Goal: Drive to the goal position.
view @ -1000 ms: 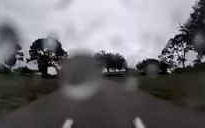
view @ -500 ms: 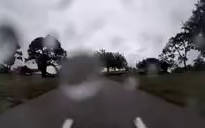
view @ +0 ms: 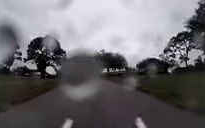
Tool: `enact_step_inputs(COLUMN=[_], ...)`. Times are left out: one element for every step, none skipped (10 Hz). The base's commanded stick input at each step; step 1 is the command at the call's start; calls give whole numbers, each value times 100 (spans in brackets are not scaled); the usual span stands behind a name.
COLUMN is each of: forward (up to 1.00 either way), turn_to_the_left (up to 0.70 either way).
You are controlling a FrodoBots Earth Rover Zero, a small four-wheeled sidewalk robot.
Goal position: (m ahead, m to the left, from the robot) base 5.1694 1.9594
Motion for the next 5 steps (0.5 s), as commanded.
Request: enact_step_inputs(forward=[100, 100, 100, 100, 100], turn_to_the_left=[0, 0, 0, 0, 33])
